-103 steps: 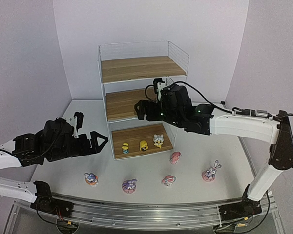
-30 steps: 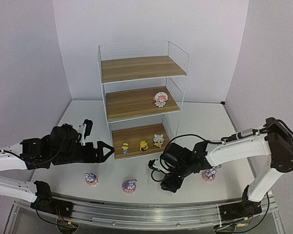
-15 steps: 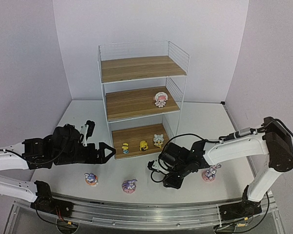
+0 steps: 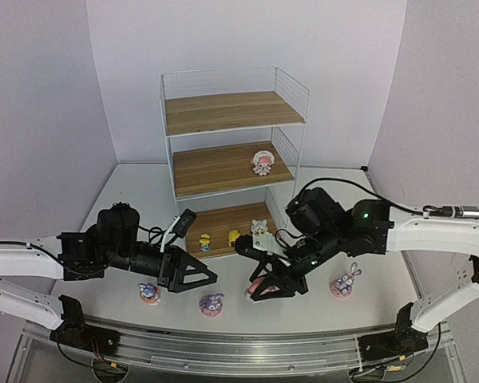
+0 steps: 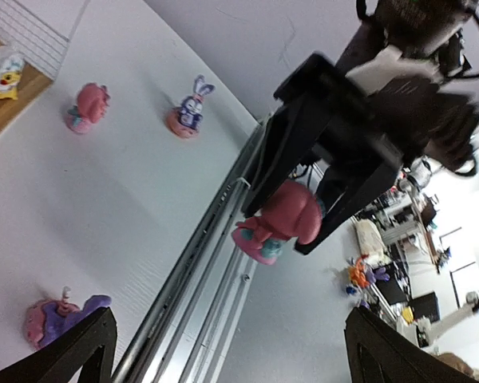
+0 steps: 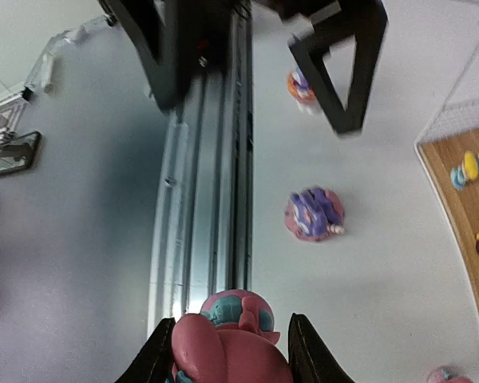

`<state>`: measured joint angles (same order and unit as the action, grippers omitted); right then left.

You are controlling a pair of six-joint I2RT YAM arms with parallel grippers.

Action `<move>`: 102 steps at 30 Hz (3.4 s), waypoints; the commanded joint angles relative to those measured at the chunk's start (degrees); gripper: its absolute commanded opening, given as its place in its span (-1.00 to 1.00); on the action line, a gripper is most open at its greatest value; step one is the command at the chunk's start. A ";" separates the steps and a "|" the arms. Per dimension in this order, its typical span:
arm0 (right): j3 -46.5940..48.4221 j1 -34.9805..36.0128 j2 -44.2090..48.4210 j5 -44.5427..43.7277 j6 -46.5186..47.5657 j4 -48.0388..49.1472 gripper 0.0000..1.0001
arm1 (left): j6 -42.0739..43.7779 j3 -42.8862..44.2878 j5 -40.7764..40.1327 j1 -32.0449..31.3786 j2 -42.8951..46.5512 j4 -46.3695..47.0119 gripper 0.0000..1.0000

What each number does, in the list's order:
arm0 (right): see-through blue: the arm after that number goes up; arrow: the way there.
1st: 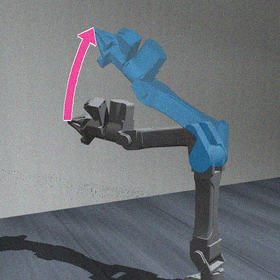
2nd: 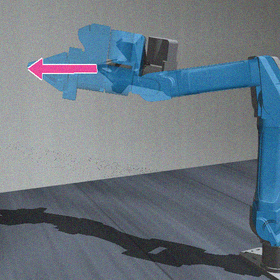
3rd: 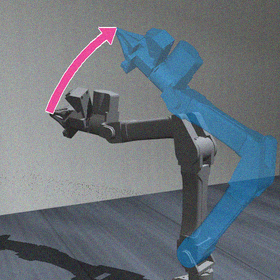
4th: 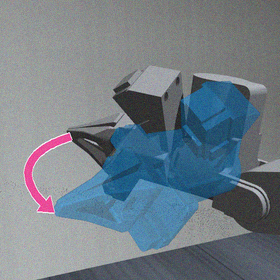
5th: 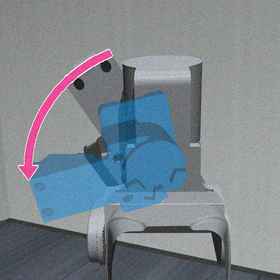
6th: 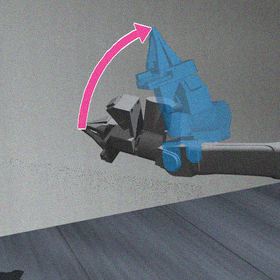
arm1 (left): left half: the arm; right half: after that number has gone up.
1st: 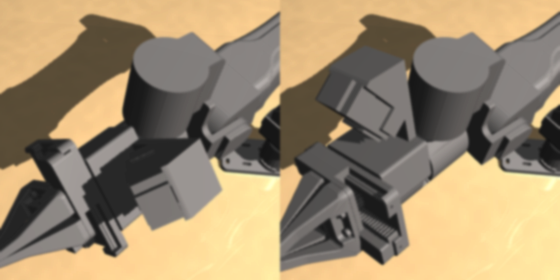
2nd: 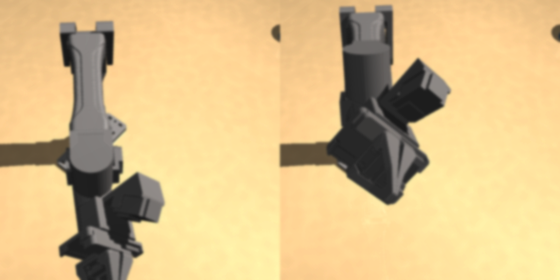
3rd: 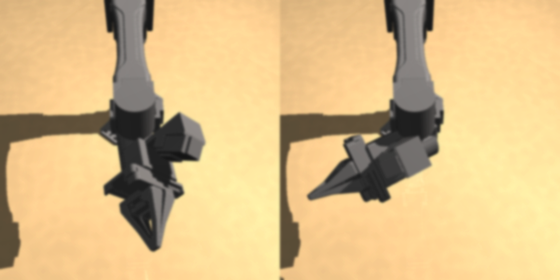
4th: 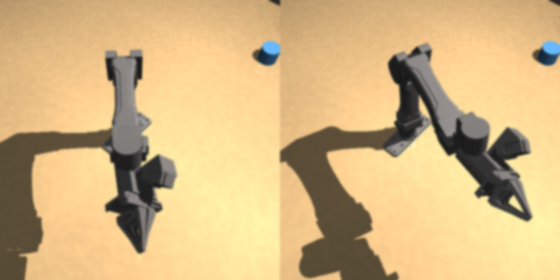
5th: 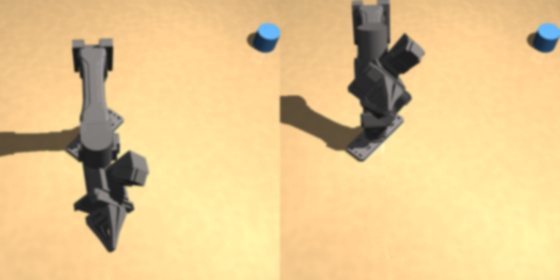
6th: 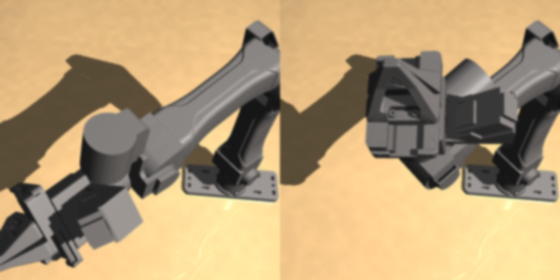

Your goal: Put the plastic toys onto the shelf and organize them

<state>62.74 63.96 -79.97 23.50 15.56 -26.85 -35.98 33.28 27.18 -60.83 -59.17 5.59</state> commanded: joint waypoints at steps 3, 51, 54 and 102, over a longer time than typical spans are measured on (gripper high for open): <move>5.99 0.39 3.46 18.03 6.93 0.93 -1.00 | -0.54 0.84 23.71 -0.15 -7.22 25.36 0.99; 11.31 0.82 -2.10 9.68 8.28 12.70 -0.59 | -9.81 3.55 25.34 -0.95 -12.40 41.25 -0.89; 11.24 0.88 -1.34 8.44 6.41 12.70 0.32 | -9.66 3.55 24.75 -0.95 -12.16 40.82 -1.00; -5.95 1.33 3.15 -12.59 -42.00 54.54 0.58 | 1.93 5.12 -4.70 -0.94 -3.32 27.23 -1.00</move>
<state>54.76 64.91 -76.73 12.37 -24.77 24.21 -34.48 35.90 23.96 -61.56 -62.30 29.93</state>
